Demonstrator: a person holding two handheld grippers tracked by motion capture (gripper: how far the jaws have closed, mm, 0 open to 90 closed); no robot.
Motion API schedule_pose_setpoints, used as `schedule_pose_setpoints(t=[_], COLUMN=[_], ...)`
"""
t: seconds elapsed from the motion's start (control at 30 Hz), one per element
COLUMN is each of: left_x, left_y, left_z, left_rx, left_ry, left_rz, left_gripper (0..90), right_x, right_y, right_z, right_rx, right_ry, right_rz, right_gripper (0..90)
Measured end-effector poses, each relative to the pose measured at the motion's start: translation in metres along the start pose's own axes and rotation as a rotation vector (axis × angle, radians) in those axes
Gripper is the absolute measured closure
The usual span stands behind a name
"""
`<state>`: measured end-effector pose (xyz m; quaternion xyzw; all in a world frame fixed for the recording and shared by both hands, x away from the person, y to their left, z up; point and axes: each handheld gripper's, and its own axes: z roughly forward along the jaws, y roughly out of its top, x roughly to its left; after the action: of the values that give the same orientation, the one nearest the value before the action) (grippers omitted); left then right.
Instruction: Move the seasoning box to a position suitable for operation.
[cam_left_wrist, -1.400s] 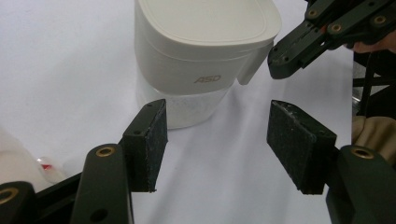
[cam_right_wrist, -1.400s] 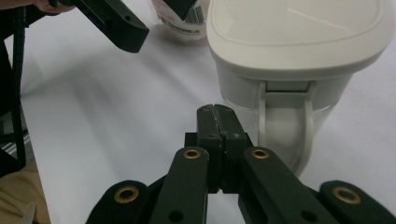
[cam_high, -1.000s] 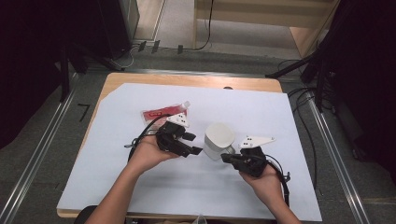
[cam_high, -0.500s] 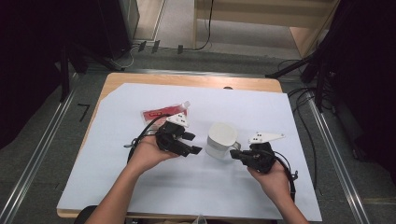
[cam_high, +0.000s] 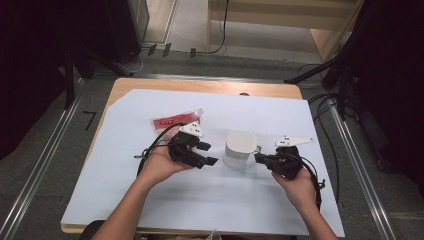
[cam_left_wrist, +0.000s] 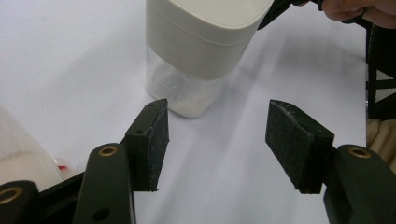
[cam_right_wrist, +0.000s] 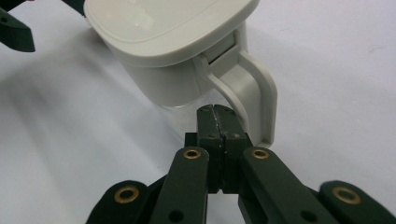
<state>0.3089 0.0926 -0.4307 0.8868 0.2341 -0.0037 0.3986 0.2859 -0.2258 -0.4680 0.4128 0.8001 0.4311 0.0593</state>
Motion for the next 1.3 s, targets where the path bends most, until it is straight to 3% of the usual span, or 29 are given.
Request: schedule_pose_setpoints(t=[0.33, 0.47, 0.67, 0.7, 0.77, 0.87, 1.03, 1.17, 1.3], left_x=[-0.001, -0.003, -0.005, -0.004, -0.001, 0.001, -0.001, 0.002, 0.004], left_y=[0.000, 0.002, 0.009, 0.011, 0.016, 0.024, 0.037, 0.043, 0.051], left_z=[0.002, 0.006, 0.008, 0.009, 0.011, 0.010, 0.014, 0.020, 0.026], left_rx=[-0.012, -0.012, -0.027, -0.023, -0.014, -0.006, 0.020, 0.052, 0.059], left_ry=[0.015, 0.027, 0.010, -0.007, -0.036, -0.062, -0.068, -0.063, -0.083], left_rz=[-0.013, 0.009, 0.033, 0.042, 0.016, 0.025, 0.125, 0.128, 0.143], left_gripper=[40.8, 39.1, 30.3, 29.3, 25.5, 25.3, 20.1, 13.8, 14.1], right_x=[-0.015, -0.017, -0.014, -0.014, -0.014, -0.017, -0.027, -0.032, -0.035], right_y=[0.006, 0.008, 0.011, 0.012, 0.016, 0.023, 0.030, 0.036, 0.044], right_z=[-0.002, -0.002, -0.011, -0.013, -0.018, -0.023, -0.023, -0.020, -0.013], right_rx=[-0.008, -0.008, -0.022, -0.024, -0.031, -0.033, -0.021, -0.019, 0.002], right_ry=[-0.022, -0.036, -0.018, -0.014, -0.017, -0.020, -0.013, -0.016, -0.007], right_rz=[0.013, 0.015, 0.001, -0.004, -0.013, -0.024, -0.022, -0.027, -0.038], right_gripper=[90.0, 90.0, 90.0, 90.0, 90.0, 90.0, 90.0, 90.0, 90.0])
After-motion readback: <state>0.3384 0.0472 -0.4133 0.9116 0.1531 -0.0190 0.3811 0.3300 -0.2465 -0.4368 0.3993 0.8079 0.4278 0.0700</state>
